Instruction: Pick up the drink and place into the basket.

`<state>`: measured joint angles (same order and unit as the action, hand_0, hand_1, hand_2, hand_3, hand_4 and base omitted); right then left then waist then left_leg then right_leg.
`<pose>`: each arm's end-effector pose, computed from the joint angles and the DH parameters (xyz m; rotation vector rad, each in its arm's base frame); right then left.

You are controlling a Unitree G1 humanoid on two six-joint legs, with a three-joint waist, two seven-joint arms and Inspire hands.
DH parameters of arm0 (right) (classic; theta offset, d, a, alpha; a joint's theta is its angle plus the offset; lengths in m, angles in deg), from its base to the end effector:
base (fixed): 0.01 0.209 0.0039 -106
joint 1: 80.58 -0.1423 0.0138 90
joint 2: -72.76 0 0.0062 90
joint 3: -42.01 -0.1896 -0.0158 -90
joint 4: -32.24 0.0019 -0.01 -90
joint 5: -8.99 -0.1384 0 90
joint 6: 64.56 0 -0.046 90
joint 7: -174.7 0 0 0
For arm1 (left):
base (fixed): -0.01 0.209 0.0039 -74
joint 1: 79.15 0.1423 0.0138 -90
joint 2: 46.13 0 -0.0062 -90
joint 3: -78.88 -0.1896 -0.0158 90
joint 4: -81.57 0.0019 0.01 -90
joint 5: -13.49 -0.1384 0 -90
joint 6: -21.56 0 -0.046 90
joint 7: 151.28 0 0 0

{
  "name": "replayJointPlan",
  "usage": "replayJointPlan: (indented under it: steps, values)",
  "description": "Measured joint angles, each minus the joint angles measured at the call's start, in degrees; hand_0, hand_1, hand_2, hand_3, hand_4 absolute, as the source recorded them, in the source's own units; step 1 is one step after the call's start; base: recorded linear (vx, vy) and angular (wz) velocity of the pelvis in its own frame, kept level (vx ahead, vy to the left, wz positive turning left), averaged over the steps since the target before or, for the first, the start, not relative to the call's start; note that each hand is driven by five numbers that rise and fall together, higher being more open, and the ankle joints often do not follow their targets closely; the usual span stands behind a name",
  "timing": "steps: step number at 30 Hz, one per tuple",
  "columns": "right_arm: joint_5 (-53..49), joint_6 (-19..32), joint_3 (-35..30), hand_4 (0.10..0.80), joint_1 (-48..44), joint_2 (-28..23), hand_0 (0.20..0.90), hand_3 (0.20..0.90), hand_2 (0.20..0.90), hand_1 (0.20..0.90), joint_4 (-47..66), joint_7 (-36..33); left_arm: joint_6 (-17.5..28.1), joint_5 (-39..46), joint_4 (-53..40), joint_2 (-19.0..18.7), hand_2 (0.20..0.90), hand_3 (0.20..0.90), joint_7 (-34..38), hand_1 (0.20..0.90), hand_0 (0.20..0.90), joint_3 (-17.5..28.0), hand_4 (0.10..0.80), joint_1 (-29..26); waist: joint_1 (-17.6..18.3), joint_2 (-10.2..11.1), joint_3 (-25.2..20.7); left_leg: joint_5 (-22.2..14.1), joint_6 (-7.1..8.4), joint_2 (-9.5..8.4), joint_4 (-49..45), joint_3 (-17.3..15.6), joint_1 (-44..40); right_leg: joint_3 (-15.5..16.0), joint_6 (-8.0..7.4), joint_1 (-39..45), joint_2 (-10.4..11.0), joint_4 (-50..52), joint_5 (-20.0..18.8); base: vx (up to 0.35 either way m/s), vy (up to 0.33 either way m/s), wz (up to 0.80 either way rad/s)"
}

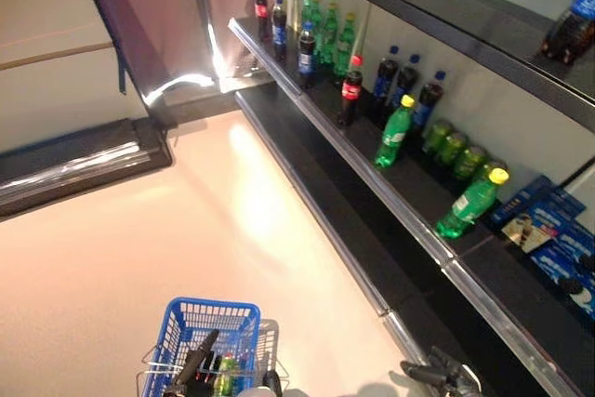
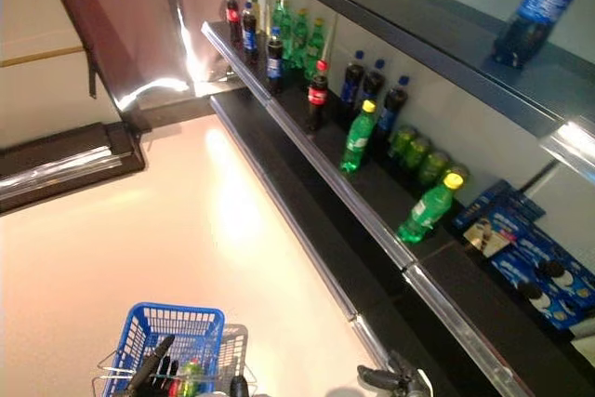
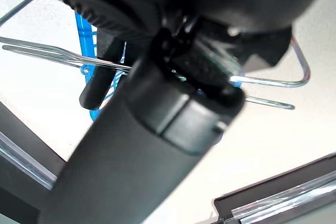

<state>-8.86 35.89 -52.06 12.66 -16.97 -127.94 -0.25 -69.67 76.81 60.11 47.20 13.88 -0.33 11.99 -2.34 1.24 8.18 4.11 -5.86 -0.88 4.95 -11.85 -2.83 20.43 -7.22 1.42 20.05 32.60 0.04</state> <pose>0.0581 -0.2555 -0.1137 0.0787 1.0231 -0.3481 0.0684 0.2415 -0.1179 -0.9815 0.7672 0.6806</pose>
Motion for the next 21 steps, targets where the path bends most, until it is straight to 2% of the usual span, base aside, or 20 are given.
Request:
replayJointPlan:
  steps: [1, 2, 4, 6, 7, 9, 10, 11, 13, 15, 18, 19, 20, 21]
  values:
    - [-0.16, -0.03, 0.04, 0.8, 0.43, 0.06, 0.9, 0.9, 0.9, 0.9, -0.32, 0.0, -0.12, -0.02, 0.0, -0.18, 0.3, 0.2, 0.14, 0.3, 0.3, -1.46, 0.1, -0.69, 0.94, -0.56, 0.49, 0.13, -0.36, 0.06, 0.01, 2.29, -0.06, -3.33, -0.62, -1.81, -2.01, 1.7, 2.41, 0.18, 0.013, 1.19]
    - [-0.44, -0.03, 0.03, 0.8, 0.6, 0.09, 0.9, 0.9, 0.9, 0.9, -0.73, -0.03, -0.15, -0.08, -0.01, -0.28, 0.3, 0.2, 0.16, 0.3, 0.3, -2.47, 0.1, -1.15, 1.39, -0.89, 0.78, 0.41, -0.86, -0.14, -0.01, 4.52, -0.15, -5.2, -1.36, -3.1, -4.14, 0.88, 3.69, 0.183, -0.032, 1.06]
    - [-1.82, -0.04, 0.02, 0.8, 0.87, 0.17, 0.9, 0.9, 0.9, 0.9, -0.94, -0.15, -0.31, -0.53, -0.05, -0.48, 0.3, 0.2, 0.16, 0.3, 0.3, -3.7, 0.1, -1.77, 2.74, -0.88, 0.94, 0.33, -1.46, -1.05, 0.09, 7.81, -0.4, -6.67, -1.01, -5.15, -6.58, -5.0, 4.67, 0.215, -0.079, 1.06]
    - [-2.62, -0.02, -0.01, 0.8, 0.69, 0.2, 0.9, 0.9, 0.9, 0.9, -0.86, -0.21, -0.29, -1.44, -0.06, -0.52, 0.3, 0.2, 0.18, 0.3, 0.3, -5.07, 0.1, -1.95, 2.74, -0.34, 1.36, -0.19, -2.15, -2.31, 0.36, 8.8, -1.51, -7.02, -1.04, -6.48, -6.55, -11.95, 4.21, 0.297, -0.123, 0.64]
    - [-2.65, 0.0, 0.02, 0.8, 0.42, 0.28, 0.9, 0.9, 0.9, 0.9, -0.87, -0.21, -0.27, -1.72, -0.04, -0.47, 0.3, 0.2, 0.17, 0.3, 0.3, -5.59, 0.1, -1.95, 2.9, -0.37, 1.5, -0.41, -2.3, -2.69, 0.37, 9.78, -2.04, -8.38, -1.54, -6.91, -7.26, -16.37, 3.52, 0.323, -0.132, 0.51]
    - [-3.12, 0.16, 0.0, 0.8, 0.07, 0.45, 0.9, 0.9, 0.9, 0.9, -0.87, -0.17, -0.21, -2.63, 0.06, -0.49, 0.3, 0.2, 0.05, 0.3, 0.3, -5.77, 0.1, -2.36, 4.61, -0.38, 1.55, -0.51, -2.37, -3.18, -0.02, 13.21, -2.23, -12.92, -1.86, -7.39, -10.14, -26.94, 1.14, 0.297, -0.109, 0.74]
    - [-3.23, 0.16, -0.01, 0.8, 0.0, 0.47, 0.9, 0.9, 0.9, 0.9, -0.87, -0.18, -0.21, -2.95, 0.06, -0.54, 0.3, 0.2, 0.01, 0.3, 0.3, -5.76, 0.1, -2.62, 4.98, -0.28, 1.67, -0.54, -2.39, -3.31, -0.03, 14.15, -2.24, -13.03, -1.83, -7.94, -10.51, -28.28, 0.21, 0.233, -0.085, 0.82]
    - [-3.61, 0.14, -0.02, 0.8, -0.29, 0.5, 0.9, 0.9, 0.9, 0.9, -0.89, -0.18, -0.29, -3.72, 0.15, -0.55, 0.3, 0.2, -0.02, 0.3, 0.3, -5.77, 0.1, -2.85, 5.81, -0.07, 1.8, -0.75, -2.51, -3.67, -0.05, 15.81, -2.58, -13.12, -1.68, -9.12, -11.6, -30.96, -2.08, 0.223, -0.081, 0.6]
    - [-3.62, 0.14, -0.12, 0.8, -0.02, 0.55, 0.9, 0.9, 0.9, 0.9, -1.0, -0.18, -0.41, -3.95, 0.97, -0.05, 0.3, 0.2, -0.09, 0.3, 0.3, -5.81, 0.1, -2.64, 6.0, 0.44, 2.25, -2.39, -2.64, -4.35, -0.05, 17.04, -5.28, -13.12, -1.13, -10.53, -13.47, -34.81, -6.52, 0.437, -0.166, 0.43]
    - [-3.6, 0.1, -0.27, 0.8, 0.32, 0.59, 0.9, 0.9, 0.9, 0.9, -1.16, -0.19, -0.77, -4.02, 1.59, 0.57, 0.3, 0.2, -0.25, 0.3, 0.3, -5.78, 0.1, -2.35, 6.4, 0.62, 2.42, -4.1, -2.4, -4.72, -0.06, 18.18, -7.68, -13.3, -0.62, -11.53, -14.82, -35.6, -8.23, 0.402, -0.181, 0.31]
    - [-3.61, -0.02, -0.25, 0.8, 1.14, 1.07, 0.9, 0.9, 0.9, 0.9, -1.51, -0.25, -1.05, -5.64, 3.66, 0.84, 0.3, 0.2, -1.09, 0.3, 0.3, -5.66, 0.1, -2.05, 8.6, 1.18, 2.11, -6.42, -1.23, -4.85, -0.09, 22.38, -10.7, -17.13, 0.83, -10.53, -17.18, -35.1, -8.96, 0.328, -0.242, 0.65]
    - [-3.61, -0.01, -0.25, 0.8, 1.95, 1.29, 0.9, 0.9, 0.9, 0.9, -1.59, -0.31, -1.28, -6.53, 4.05, 0.83, 0.3, 0.2, -1.22, 0.3, 0.3, -5.73, 0.1, -1.75, 9.31, 1.88, 1.64, -7.68, -0.84, -5.22, -0.13, 24.23, -12.0, -18.5, 0.88, -9.44, -16.94, -34.58, -8.81, 0.259, -0.272, 0.85]
    - [-3.61, -0.1, -0.2, 0.8, 2.52, 1.38, 0.9, 0.9, 0.9, 0.9, -2.08, -0.5, -1.32, -7.03, 4.1, 0.99, 0.3, 0.2, -1.25, 0.3, 0.3, -5.79, 0.1, -1.03, 9.34, 2.74, 0.91, -9.29, -0.28, -5.15, -0.28, 25.44, -13.44, -19.49, 4.06, -8.22, -17.19, -33.9, -10.94, 0.258, -0.283, 0.8]
    - [-3.61, -0.19, -0.23, 0.8, 2.19, 1.13, 0.9, 0.9, 0.9, 0.9, -2.42, -0.96, -1.41, -7.41, 4.46, 1.59, 0.3, 0.2, -1.18, 0.3, 0.3, -5.81, 0.1, -0.84, 9.54, 1.22, 0.85, -10.99, 0.62, -3.41, -1.35, 25.46, -13.79, -19.13, 6.47, -7.44, -18.71, -33.15, -10.12, 0.289, -0.335, 0.64]
